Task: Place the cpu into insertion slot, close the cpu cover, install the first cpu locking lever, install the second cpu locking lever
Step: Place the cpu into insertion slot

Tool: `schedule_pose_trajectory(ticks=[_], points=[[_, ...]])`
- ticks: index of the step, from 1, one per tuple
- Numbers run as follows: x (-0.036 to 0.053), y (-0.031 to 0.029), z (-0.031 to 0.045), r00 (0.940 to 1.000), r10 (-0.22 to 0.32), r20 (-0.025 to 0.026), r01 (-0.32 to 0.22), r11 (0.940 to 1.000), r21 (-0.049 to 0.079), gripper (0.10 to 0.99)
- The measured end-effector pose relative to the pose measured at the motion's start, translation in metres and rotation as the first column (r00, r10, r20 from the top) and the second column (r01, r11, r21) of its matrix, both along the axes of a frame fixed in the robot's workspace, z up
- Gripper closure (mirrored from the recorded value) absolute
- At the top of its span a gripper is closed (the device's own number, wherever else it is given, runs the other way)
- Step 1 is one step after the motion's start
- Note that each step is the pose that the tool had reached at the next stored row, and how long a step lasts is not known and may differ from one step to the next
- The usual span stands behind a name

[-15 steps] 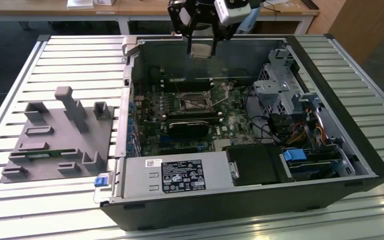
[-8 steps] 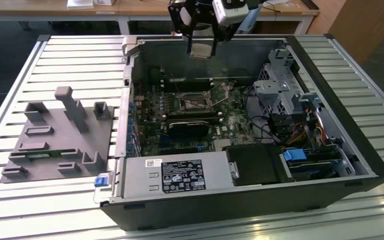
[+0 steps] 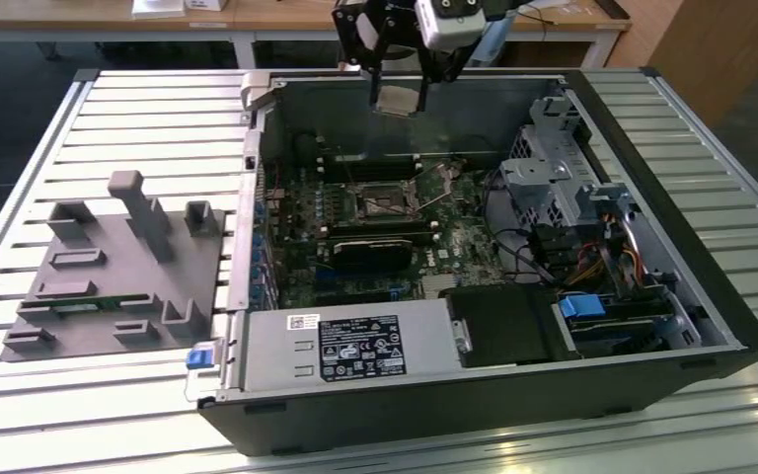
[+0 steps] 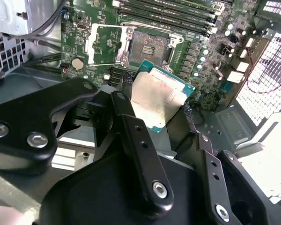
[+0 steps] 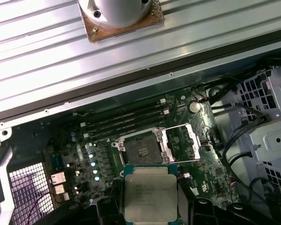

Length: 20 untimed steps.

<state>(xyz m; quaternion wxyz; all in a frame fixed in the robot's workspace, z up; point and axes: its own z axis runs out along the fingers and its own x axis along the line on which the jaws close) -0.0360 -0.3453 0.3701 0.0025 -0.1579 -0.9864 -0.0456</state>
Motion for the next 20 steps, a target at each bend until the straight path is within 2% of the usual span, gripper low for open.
schedule_pose_trajectory(ticks=[5,10,15,20], points=[[0.0000,0.0001,-0.0004,0.9983,-0.058,0.0001,0.058,0.9983,-0.001,0.545],[0.0000,0.0001,-0.0012,0.9901,-0.141,0.0002,0.141,0.9901,-0.002,0.545],[0.0000,0.0001,-0.0022,0.9732,-0.230,0.0003,0.230,0.9732,-0.002,0.545],[0.0000,0.0001,-0.0035,0.9497,-0.313,0.0006,0.313,0.9497,-0.003,0.545]])
